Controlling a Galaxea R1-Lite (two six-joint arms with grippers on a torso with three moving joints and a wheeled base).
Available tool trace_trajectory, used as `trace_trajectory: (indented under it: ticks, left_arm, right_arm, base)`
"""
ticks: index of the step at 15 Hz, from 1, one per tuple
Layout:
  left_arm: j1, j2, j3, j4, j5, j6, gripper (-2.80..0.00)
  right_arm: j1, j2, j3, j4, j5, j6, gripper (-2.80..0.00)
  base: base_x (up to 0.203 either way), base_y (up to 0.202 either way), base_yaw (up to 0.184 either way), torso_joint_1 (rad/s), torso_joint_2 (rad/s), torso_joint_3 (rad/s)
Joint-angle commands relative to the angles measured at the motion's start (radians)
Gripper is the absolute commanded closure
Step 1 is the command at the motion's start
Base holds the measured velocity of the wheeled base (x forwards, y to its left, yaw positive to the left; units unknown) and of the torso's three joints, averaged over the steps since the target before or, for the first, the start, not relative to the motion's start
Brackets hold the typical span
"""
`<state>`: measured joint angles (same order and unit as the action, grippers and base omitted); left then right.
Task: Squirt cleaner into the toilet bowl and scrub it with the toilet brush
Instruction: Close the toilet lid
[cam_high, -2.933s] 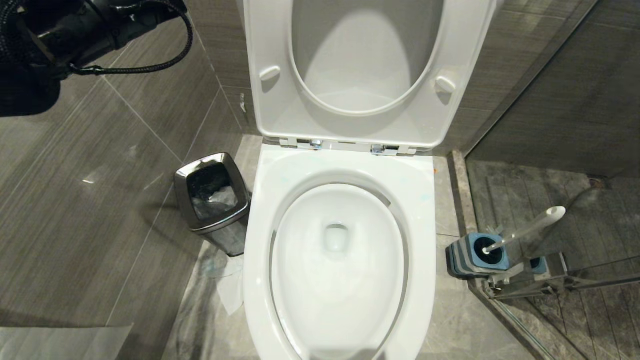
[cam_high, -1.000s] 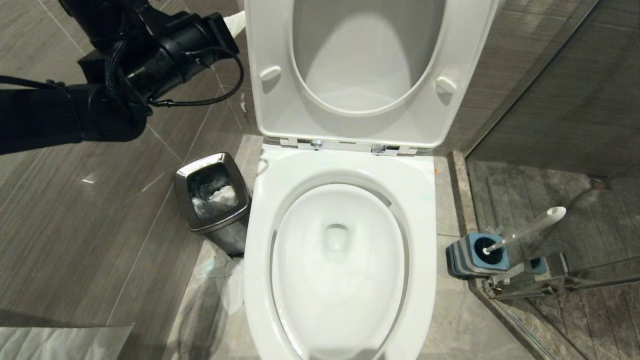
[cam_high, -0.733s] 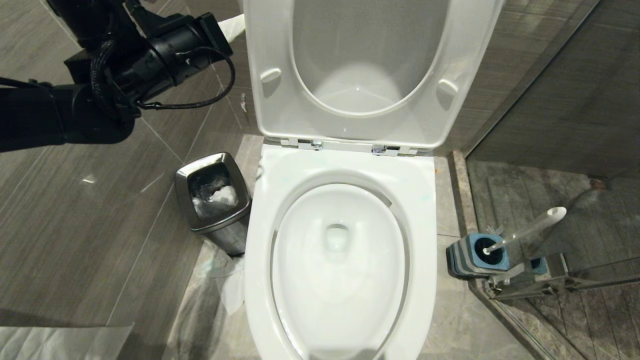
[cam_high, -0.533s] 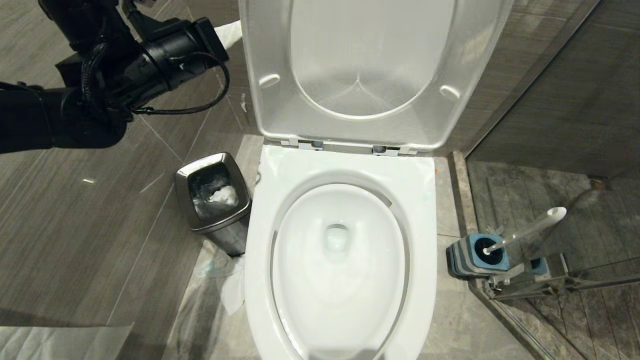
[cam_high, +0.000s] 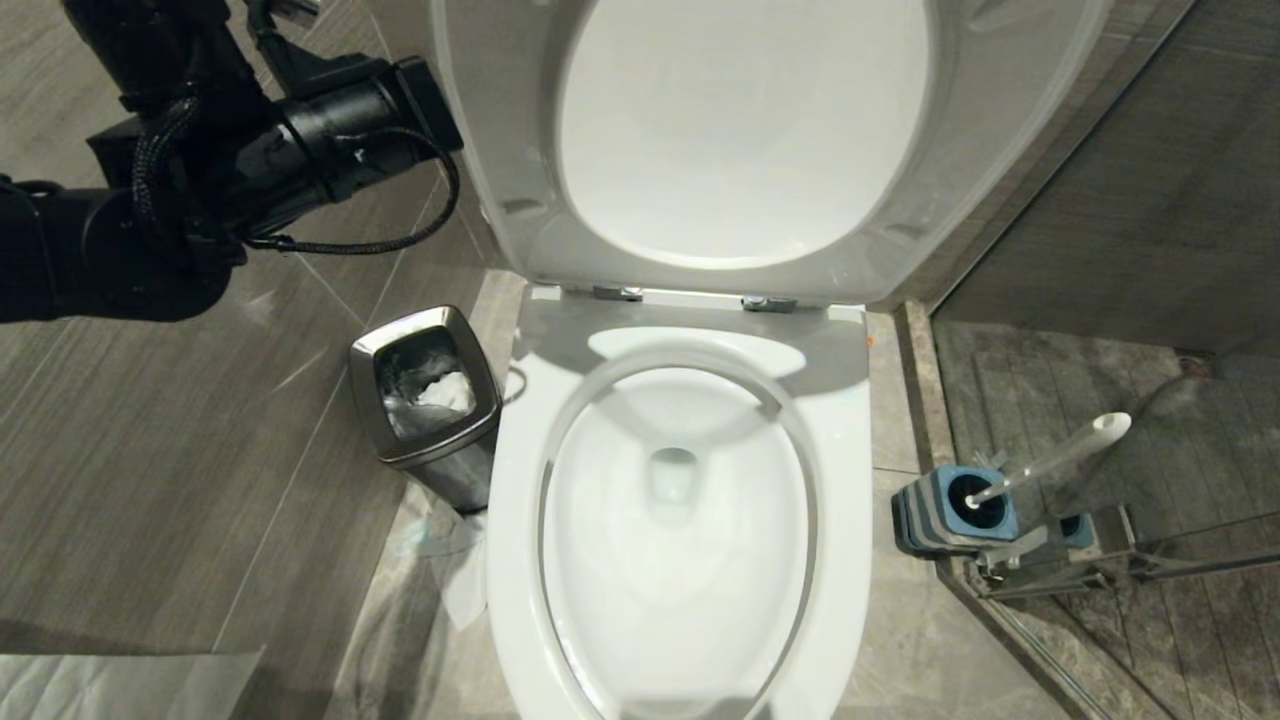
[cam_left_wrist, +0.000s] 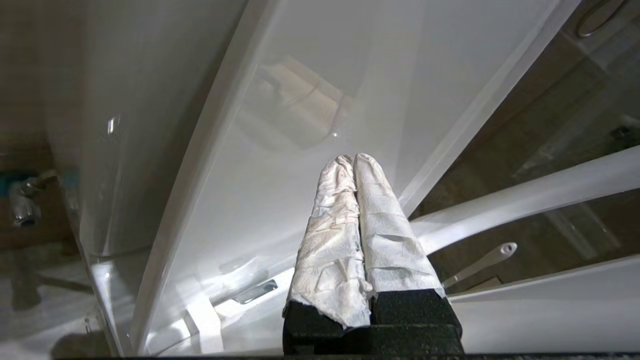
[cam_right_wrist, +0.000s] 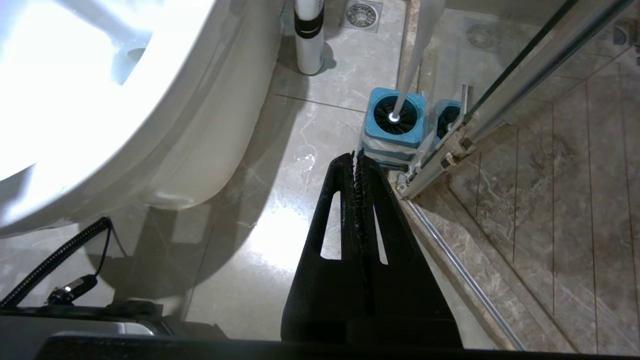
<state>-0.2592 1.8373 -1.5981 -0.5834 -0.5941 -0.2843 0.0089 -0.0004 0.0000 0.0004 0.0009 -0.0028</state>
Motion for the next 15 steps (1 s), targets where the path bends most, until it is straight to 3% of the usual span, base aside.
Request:
trace_trajectory:
  ticks: [1,6,9,15]
  left_arm:
    - [0.018,-0.021,-0.005,-0.007,0.005,0.003,0.0]
    - [0.07,-0.087,-0.002,-0.005,0.018,0.005,0.0]
    - [0.101,-0.098,-0.029,-0.026,0.105,0.044,0.0]
    - [0.115,-0.077,-0.098,-0.056,0.176,0.045,0.0]
  right_arm:
    - [0.0,0.0,0.002,0.0,0.001,0.0,0.0]
    - [0.0,0.0,0.002,0.0,0.001,0.0,0.0]
    - [0.0,0.0,0.001,0.0,0.001,0.0,0.0]
    - [0.0,0.0,0.002,0.0,0.001,0.0,0.0]
  base:
    - [0.0,0.0,0.0,0.0,0.0,0.0]
    - [0.0,0.0,0.0,0.0,0.0,0.0]
    - [0.0,0.0,0.0,0.0,0.0,0.0]
    - [0.0,0.0,0.0,0.0,0.0,0.0]
